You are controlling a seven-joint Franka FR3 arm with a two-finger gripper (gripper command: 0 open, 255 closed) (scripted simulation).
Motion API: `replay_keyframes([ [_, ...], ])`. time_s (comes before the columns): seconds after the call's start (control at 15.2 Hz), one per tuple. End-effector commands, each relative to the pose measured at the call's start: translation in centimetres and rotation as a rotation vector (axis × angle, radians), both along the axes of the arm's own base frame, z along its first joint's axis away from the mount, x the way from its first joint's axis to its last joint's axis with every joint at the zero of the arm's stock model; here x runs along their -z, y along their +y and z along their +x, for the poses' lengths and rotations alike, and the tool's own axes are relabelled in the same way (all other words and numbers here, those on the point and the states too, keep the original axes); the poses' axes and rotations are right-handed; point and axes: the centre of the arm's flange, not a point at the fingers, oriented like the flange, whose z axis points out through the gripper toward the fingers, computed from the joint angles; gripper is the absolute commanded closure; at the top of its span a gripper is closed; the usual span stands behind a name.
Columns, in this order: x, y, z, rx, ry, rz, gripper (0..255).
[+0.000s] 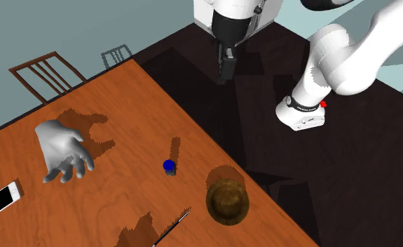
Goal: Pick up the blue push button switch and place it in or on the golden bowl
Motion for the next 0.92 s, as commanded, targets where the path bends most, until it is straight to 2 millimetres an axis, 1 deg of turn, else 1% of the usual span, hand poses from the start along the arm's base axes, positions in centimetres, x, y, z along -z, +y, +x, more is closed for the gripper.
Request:
replay_keyframes([
  [0.0,2.1,0.7,1.3,0.003,0.001,0.005,0],
  [0.86,15.3,7.2,9.9,0.019,0.017,0.036,0],
])
